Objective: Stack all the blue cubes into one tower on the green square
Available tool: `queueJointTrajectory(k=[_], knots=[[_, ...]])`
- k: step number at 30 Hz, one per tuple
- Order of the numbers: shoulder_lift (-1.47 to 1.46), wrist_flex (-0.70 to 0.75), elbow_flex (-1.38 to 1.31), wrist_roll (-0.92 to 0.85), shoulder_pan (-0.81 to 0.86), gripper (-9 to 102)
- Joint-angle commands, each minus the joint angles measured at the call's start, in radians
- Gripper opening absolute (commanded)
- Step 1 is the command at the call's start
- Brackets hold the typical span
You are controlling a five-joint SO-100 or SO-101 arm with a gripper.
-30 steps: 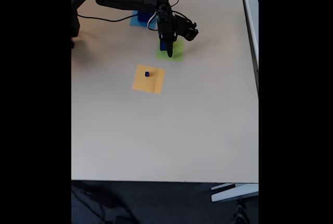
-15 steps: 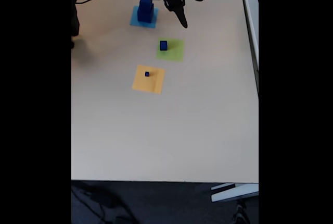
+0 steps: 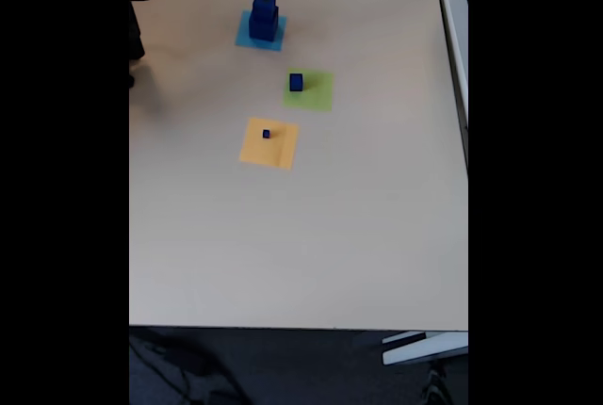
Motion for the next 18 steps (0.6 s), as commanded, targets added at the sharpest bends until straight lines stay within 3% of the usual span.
queueJointTrajectory(k=[1,8,18], knots=[[0.092,0.005,-0.003,-0.072,0.04,32],[0.114,-0.011,-0.011,-0.247,0.152,31],[0.044,-0.196,0.021,-0.67,0.393,29]])
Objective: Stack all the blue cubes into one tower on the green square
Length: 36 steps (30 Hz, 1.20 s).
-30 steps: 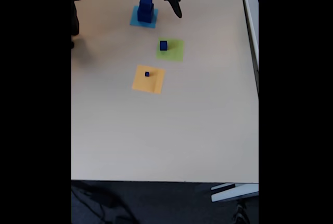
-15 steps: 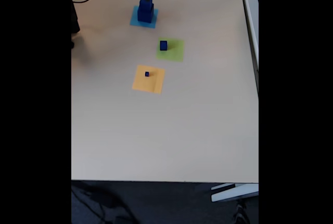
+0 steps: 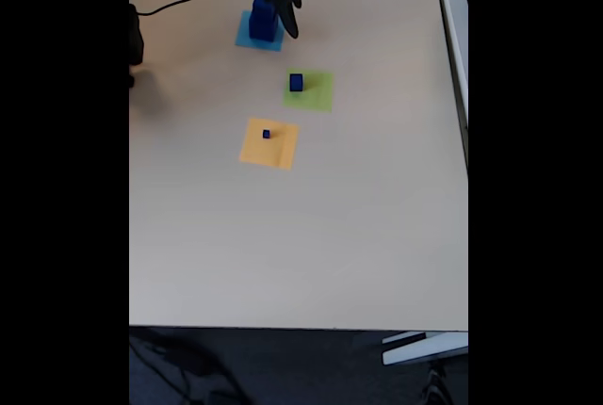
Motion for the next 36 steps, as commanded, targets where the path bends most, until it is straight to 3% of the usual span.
queueJointTrajectory(k=[1,9,20,36], knots=[[-0.002,-0.035,-0.006,-0.094,0.057,28],[-0.127,-0.054,-0.003,-0.233,0.149,25],[-0.095,-0.133,0.23,-0.27,0.196,21],[-0.155,-0.17,0.252,-0.423,0.331,20]])
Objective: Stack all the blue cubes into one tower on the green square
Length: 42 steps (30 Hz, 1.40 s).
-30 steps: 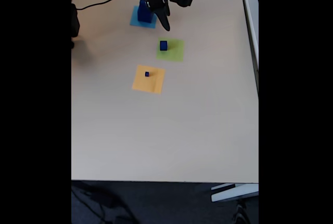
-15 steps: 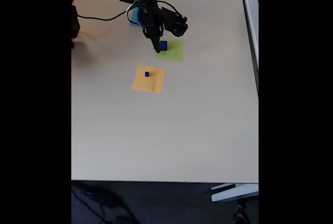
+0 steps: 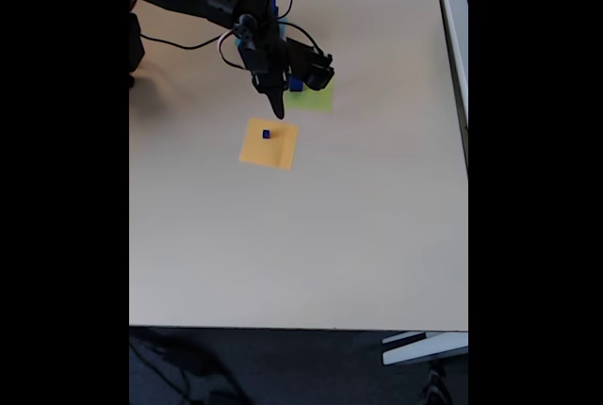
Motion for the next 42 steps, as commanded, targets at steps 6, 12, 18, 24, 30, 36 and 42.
queueJointTrajectory(k=[6,12,18,24,30,36,42], knots=[[-0.008,-0.077,0.075,-0.025,0.028,20],[-0.02,-0.1,0.094,-0.041,0.043,20],[-0.026,-0.103,0.094,-0.06,0.064,20],[-0.037,-0.104,0.094,-0.071,0.081,20],[-0.054,-0.112,0.089,-0.077,0.094,19],[-0.069,-0.129,0.089,-0.08,0.1,19],[-0.084,-0.137,0.089,-0.081,0.101,18]])
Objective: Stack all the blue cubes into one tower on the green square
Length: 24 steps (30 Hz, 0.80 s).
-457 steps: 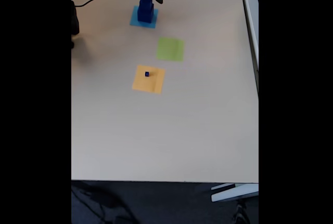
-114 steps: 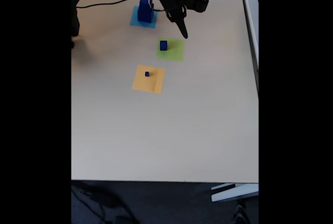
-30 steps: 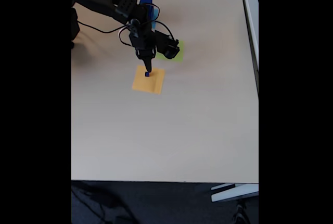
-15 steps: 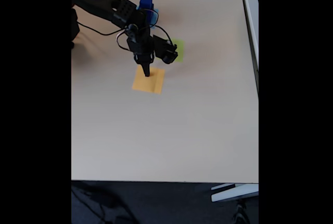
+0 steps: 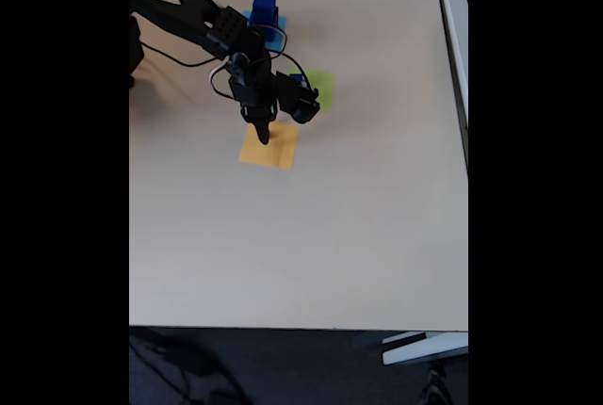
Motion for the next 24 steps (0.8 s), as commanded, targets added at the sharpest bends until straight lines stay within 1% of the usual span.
queueJointTrajectory(k=[1,8,24], knots=[[0.006,-0.017,-0.009,-0.005,0.005,18],[-0.015,-0.035,-0.009,-0.006,0.008,16],[-0.017,-0.035,-0.008,-0.008,0.009,4]])
